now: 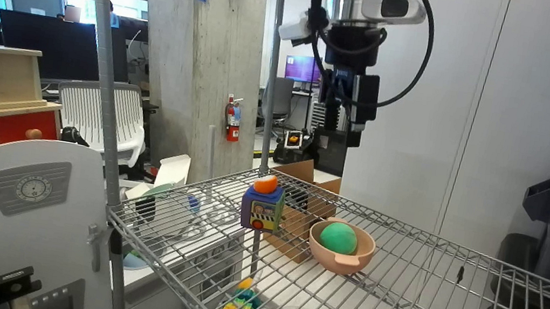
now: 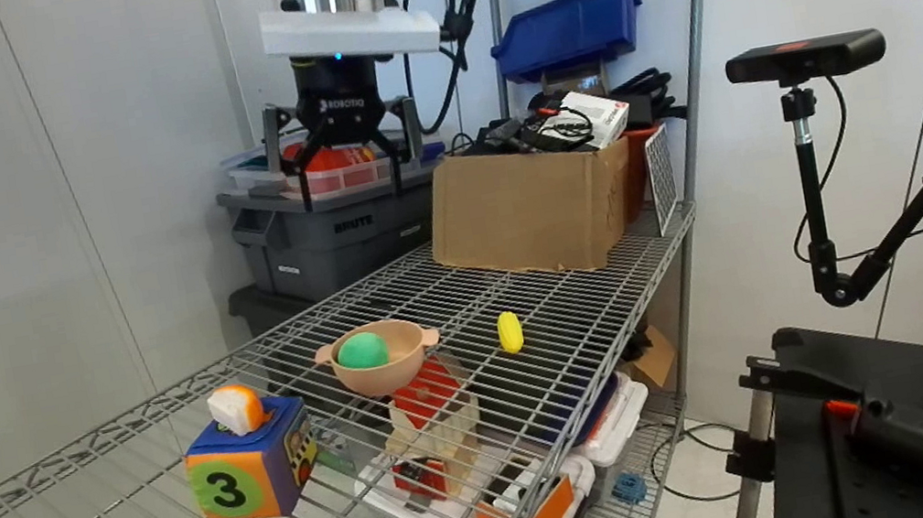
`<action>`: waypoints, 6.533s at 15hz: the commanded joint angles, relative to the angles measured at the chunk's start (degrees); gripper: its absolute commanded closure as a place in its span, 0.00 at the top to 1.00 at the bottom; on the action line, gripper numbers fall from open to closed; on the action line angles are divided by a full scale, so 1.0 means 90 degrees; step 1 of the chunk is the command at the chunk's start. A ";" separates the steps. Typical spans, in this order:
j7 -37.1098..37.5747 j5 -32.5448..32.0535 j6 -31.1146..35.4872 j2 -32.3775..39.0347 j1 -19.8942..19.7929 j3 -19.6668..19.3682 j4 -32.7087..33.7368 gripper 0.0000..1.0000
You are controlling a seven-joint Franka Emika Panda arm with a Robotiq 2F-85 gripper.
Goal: Pick the green object in the bowl and put it on the shelf
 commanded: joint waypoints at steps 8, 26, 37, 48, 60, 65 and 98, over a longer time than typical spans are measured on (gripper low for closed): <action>0.2356 0.0117 -0.2700 0.2846 0.0141 -0.0491 0.3645 1.00; 0.3437 0.0057 -0.2931 0.4707 0.0032 -0.0566 0.6016 1.00; 0.3416 -0.0055 -0.2180 0.4749 0.0133 -0.0611 0.6018 1.00; 0.3498 -0.0230 -0.2686 0.5189 0.0093 -0.0576 0.6550 1.00; 0.4041 -0.0781 -0.2212 0.5010 0.0211 -0.0824 0.6126 0.14; 0.4064 -0.0851 -0.2276 0.5029 0.0205 -0.0818 0.6183 0.00; 0.1298 -0.0073 -0.4286 0.3645 -0.0869 -0.0204 0.6290 0.02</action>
